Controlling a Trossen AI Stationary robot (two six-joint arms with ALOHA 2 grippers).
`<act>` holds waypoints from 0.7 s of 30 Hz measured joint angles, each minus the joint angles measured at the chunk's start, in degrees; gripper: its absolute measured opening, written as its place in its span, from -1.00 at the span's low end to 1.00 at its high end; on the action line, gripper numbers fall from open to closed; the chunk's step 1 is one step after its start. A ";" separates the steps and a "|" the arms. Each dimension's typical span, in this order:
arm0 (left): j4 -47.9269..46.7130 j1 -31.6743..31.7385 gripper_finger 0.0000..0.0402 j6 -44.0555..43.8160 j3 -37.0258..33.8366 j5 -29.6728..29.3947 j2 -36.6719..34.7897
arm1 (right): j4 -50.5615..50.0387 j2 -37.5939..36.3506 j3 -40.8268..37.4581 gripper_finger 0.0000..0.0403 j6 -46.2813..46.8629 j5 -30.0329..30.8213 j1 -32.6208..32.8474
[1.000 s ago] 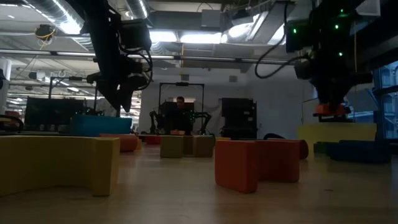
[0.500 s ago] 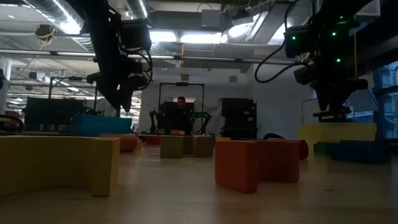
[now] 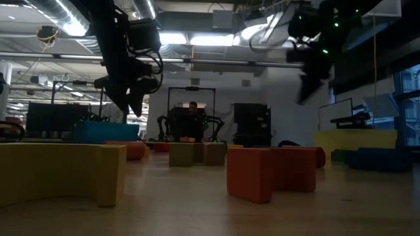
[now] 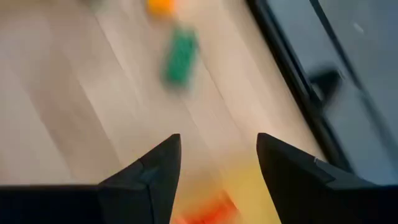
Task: Sort blocks by size
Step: Put the green cylindrical block into the transparent bin
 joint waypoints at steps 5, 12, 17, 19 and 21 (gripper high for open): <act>1.86 0.00 0.02 0.02 0.00 0.08 0.00 | 14.84 2.58 0.04 0.05 3.17 -13.25 0.29; 2.02 -0.11 0.02 0.48 0.00 0.36 0.00 | 31.25 12.56 0.04 0.05 3.12 -13.79 3.24; 1.88 -0.73 0.02 0.49 0.00 0.44 0.00 | 42.86 20.99 0.04 0.05 3.12 -13.63 5.10; 1.86 -1.00 0.02 0.90 0.00 0.44 0.00 | 46.22 24.09 0.04 0.05 3.12 -13.65 5.78; 1.84 -1.37 0.02 1.50 0.00 0.44 0.00 | 48.50 26.87 0.04 0.05 3.12 -13.65 6.47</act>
